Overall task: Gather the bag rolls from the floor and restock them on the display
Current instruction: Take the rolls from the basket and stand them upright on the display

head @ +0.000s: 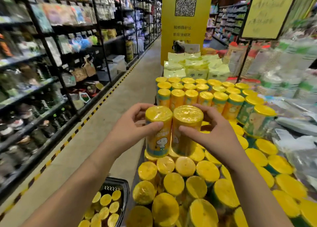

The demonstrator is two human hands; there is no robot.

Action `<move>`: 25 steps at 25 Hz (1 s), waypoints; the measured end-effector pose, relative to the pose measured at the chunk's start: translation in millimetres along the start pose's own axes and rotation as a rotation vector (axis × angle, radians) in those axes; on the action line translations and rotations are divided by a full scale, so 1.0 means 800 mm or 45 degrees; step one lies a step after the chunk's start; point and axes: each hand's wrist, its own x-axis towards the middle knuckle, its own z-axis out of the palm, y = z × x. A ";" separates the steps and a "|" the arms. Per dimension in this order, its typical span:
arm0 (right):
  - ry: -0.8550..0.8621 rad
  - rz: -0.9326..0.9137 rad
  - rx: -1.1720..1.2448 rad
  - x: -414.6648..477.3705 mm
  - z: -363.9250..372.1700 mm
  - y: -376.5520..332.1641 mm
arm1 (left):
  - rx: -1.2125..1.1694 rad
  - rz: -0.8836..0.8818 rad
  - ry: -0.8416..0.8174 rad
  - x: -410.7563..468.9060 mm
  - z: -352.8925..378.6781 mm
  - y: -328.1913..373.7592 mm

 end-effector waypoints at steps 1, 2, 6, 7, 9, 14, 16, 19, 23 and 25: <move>-0.008 -0.016 0.015 0.003 -0.002 0.004 | 0.014 -0.008 0.014 -0.002 0.004 0.002; -0.015 -0.027 0.029 0.006 -0.003 0.007 | 0.025 -0.007 0.023 -0.001 0.006 0.003; -0.033 -0.004 0.064 0.018 -0.003 0.015 | 0.091 -0.025 0.056 0.010 0.006 0.006; -0.031 -0.002 0.057 0.021 -0.003 0.015 | 0.112 -0.039 0.059 0.019 0.006 0.004; -0.022 -0.001 0.039 0.027 -0.005 0.016 | 0.149 -0.066 0.049 0.045 0.005 -0.004; 0.022 0.005 -0.012 0.032 -0.016 0.018 | 0.209 -0.112 0.035 0.147 0.015 -0.052; 0.045 0.008 -0.041 0.031 -0.023 0.019 | 0.228 -0.139 0.053 0.183 0.021 -0.079; 0.080 0.035 -0.051 0.027 -0.036 0.026 | 0.240 -0.162 0.061 0.223 0.028 -0.113; 0.128 0.073 -0.070 0.024 -0.044 0.037 | 0.351 -0.160 0.084 0.258 0.040 -0.148; 0.129 0.085 -0.071 0.025 -0.043 0.041 | 0.402 -0.183 0.082 0.270 0.040 -0.160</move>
